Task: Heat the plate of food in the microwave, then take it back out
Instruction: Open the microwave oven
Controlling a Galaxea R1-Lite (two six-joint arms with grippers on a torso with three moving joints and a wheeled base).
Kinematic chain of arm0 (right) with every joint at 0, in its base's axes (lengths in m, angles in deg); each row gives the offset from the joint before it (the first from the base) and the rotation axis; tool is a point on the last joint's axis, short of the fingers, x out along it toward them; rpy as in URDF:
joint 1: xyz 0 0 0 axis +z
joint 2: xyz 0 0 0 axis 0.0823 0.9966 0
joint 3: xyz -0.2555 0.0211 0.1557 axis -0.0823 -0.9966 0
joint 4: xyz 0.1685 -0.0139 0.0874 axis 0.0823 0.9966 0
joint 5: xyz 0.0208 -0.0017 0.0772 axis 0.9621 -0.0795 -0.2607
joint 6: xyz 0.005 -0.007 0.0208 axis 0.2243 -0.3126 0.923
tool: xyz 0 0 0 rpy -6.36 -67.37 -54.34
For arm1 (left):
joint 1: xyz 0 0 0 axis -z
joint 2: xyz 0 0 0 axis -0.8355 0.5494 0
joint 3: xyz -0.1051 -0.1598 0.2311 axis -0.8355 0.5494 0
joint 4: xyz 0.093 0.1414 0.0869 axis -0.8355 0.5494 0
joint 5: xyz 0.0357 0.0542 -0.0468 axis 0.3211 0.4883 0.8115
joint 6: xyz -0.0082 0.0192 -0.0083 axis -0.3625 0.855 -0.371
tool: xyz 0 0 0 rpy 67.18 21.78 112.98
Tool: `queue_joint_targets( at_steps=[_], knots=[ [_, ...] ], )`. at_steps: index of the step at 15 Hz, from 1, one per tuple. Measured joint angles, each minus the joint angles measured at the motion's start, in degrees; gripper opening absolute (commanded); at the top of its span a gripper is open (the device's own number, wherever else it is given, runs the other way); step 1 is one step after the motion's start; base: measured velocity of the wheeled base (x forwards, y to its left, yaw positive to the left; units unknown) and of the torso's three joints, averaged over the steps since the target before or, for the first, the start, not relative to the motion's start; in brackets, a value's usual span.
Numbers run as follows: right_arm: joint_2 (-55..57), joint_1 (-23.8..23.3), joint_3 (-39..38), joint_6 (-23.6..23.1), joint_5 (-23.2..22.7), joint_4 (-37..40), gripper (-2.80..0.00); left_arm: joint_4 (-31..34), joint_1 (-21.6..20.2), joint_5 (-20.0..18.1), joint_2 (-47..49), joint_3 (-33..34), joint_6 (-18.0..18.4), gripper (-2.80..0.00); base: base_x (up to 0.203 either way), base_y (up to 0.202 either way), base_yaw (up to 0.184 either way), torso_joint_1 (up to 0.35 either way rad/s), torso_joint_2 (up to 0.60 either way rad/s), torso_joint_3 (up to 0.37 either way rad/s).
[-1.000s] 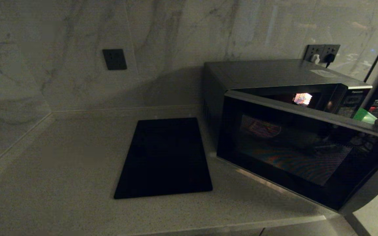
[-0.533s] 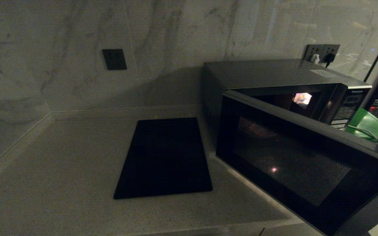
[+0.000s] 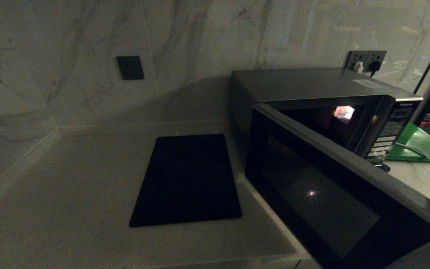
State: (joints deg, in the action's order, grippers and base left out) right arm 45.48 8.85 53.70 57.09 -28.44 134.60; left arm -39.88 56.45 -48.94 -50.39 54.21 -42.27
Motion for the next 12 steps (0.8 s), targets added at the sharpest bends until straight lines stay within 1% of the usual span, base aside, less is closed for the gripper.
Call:
queue_joint_targets(
  at_steps=[6,8,10,12],
  knots=[
    [-0.1,0.1,-1.7,0.3,-0.5,-0.6,-2.8,0.0,0.0,0.0,0.0,0.0,0.0,-2.8,0.0,0.0,0.0,0.0,0.0,0.0],
    [0.1,0.6,-2.3,0.3,-1.8,-0.7,-2.8,0.0,0.0,0.0,0.0,0.0,0.0,-2.8,0.0,0.0,0.0,0.0,0.0,0.0],
    [0.2,2.4,-2.6,0.2,-5.1,-0.7,-2.8,0.0,0.0,0.0,0.0,0.0,0.0,-2.8,0.0,0.0,0.0,0.0,0.0,0.0],
    [0.3,5.7,-2.6,0.3,-6.4,-1.0,-2.8,0.0,0.0,0.0,0.0,0.0,0.0,-2.8,0.0,0.0,0.0,0.0,0.0,0.0]
  ],
)
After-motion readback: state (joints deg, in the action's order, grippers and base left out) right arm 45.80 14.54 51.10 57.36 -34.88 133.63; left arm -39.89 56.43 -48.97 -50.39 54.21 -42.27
